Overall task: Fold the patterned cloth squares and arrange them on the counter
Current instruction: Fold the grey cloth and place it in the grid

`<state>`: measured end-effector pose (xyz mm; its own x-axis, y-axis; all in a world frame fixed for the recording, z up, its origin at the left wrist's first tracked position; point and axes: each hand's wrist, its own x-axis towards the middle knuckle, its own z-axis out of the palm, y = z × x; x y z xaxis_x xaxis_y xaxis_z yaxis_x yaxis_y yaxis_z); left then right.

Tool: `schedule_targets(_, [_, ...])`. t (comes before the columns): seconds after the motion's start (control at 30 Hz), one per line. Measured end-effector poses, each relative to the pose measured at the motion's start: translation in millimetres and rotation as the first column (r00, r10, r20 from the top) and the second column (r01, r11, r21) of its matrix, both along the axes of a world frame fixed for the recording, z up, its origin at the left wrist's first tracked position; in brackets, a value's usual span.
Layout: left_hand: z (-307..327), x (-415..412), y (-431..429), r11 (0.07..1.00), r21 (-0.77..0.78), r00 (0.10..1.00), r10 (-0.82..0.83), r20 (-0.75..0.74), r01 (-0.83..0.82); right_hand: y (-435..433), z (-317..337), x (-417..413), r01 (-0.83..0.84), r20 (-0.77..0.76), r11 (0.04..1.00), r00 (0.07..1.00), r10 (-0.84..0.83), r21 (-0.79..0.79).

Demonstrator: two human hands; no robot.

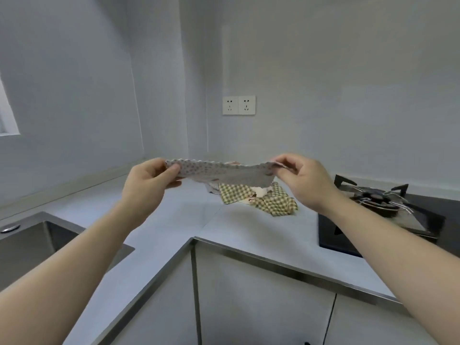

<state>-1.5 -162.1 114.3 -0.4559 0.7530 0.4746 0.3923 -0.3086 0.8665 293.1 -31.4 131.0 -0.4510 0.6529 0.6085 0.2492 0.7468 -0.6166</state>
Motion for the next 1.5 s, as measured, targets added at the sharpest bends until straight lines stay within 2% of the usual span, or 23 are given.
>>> schedule_targets(0.1, [-39.5,-13.0,0.5,0.969,-0.237,0.978,0.023,-0.209,-0.074,16.7,-37.0,-3.4,-0.002,0.183,0.998,0.983,0.013,-0.060])
schedule_targets(0.17, [-59.9,-15.6,-1.9,0.924,-0.368,0.947,-0.022,-0.322,-0.104,24.6,-63.4,-5.8,-0.003,0.326,0.995,0.945,0.035,-0.099])
schedule_targets(0.3, [-83.8,-21.8,-1.1,0.864,-0.485,0.896,-0.103,-0.431,-0.134,33.4,-101.4,-11.6,-0.046,0.512,0.983,0.849,0.134,-0.180])
schedule_targets(0.47, [-94.0,-30.5,7.3,0.853,-0.505,0.907,-0.101,-0.409,-0.132,44.6,-110.6,-16.8,-0.089,0.500,0.982,0.851,0.161,-0.164])
schedule_targets(0.63, [-84.4,-36.3,29.6,0.872,-0.466,0.942,-0.014,-0.336,-0.153,58.1,-88.4,-29.0,-0.134,0.395,0.978,0.899,0.189,-0.162])
schedule_targets(0.7, [-80.7,-41.9,48.8,0.870,-0.443,0.939,0.059,-0.338,-0.214,70.0,-78.5,-41.5,-0.091,0.375,0.981,0.915,0.150,-0.169])
schedule_targets(0.77, [-81.8,-48.3,70.2,0.858,-0.434,0.927,0.115,-0.357,-0.274,86.9,-76.4,-58.9,0.022,0.423,0.993,0.906,0.029,-0.115])
schedule_targets(0.87, [-90.7,-54.5,100.1,0.825,-0.456,0.903,0.142,-0.406,-0.335,106.5,-84.1,-85.6,0.183,0.568,0.983,0.807,-0.165,0.025])
schedule_targets(0.97, [-104.9,-56.3,120.0,0.779,-0.466,0.832,0.125,-0.540,-0.419,115.4,-107.5,-101.1,0.229,0.628,0.949,0.712,-0.316,0.217])
schedule_targets(1.03, [-115.7,-58.0,126.5,0.793,-0.445,0.823,0.119,-0.556,-0.416,119.7,-126.2,-104.3,0.225,0.660,0.913,0.635,-0.402,0.340])
schedule_targets(1.17, [-130.6,-66.7,138.5,0.814,-0.399,0.769,0.089,-0.633,-0.422,129.2,-142.2,-105.2,0.216,0.730,0.912,0.547,-0.409,0.349])
schedule_targets(1.23, [-132.8,-67.8,143.0,0.810,-0.400,0.724,0.043,-0.688,-0.428,131.0,-143.7,-105.2,0.215,0.718,0.908,0.559,-0.416,0.359])
schedule_targets(1.3, [-134.0,-68.1,144.5,0.813,-0.395,0.723,0.046,-0.690,-0.428,131.8,-142.6,-104.9,0.234,0.690,0.915,0.602,-0.403,0.330])
schedule_targets(1.4, [-133.6,-67.6,142.0,0.831,-0.400,0.816,0.106,-0.568,-0.386,132.6,-139.4,-102.1,0.217,0.636,0.951,0.707,-0.310,0.222])
schedule_targets(1.5, [-133.3,-70.7,139.2,0.880,-0.341,0.870,0.143,-0.472,-0.330,137.1,-141.0,-94.5,0.143,0.440,0.989,0.887,-0.143,0.033])
